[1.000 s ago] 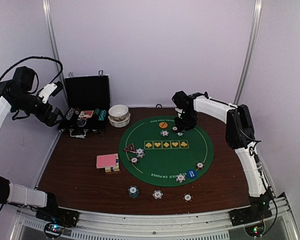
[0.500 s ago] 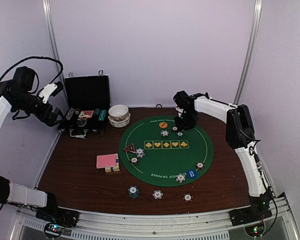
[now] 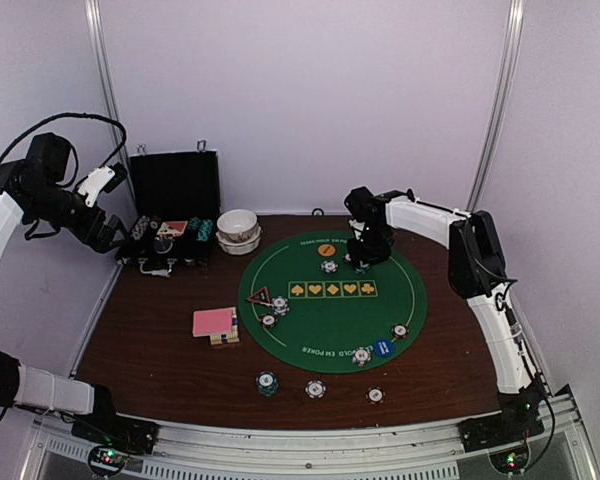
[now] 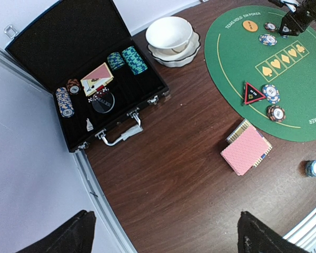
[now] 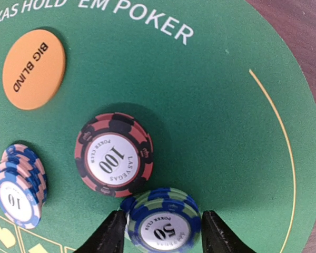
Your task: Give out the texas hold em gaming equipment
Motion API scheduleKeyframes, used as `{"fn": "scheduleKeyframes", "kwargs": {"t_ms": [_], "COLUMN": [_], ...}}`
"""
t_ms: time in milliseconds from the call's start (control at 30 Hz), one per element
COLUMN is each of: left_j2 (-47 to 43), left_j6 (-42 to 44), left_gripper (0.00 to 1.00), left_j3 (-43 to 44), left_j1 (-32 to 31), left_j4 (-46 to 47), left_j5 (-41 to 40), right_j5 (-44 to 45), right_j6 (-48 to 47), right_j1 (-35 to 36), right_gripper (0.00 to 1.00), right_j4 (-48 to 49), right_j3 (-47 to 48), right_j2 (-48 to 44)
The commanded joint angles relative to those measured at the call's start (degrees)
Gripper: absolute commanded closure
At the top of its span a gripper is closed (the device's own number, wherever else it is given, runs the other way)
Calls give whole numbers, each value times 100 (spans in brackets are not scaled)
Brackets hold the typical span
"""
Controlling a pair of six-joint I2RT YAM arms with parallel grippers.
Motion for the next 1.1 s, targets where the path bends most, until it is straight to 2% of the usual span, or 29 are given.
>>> {"fn": "scheduleKeyframes", "kwargs": {"t_ms": [0, 100, 433, 733, 933, 1067], "left_j2": [10, 9, 36, 12, -6, -5], "left_j6": [75, 68, 57, 83, 88, 92], "left_gripper": [3, 2, 2, 2, 3, 2], "left_j3": [96, 91, 145, 70, 43, 52], "left_j1": [41, 41, 41, 41, 41, 41], "left_j4": [121, 128, 127, 136, 151, 161], "left_j5": [55, 55, 61, 36, 17, 4], "right_j5": [181, 156, 26, 83, 329, 409], "right_j6": [-20, -39, -7, 55, -54, -111], "right_j1": [42, 47, 203, 210, 162, 93], "right_gripper": [46, 41, 44, 51, 63, 65], "right_j4": [-161, -156, -146, -161, -248, -264], "right_j3": [70, 65, 118, 91, 173, 137], "right_j2": [166, 171, 221, 250, 238, 215]}}
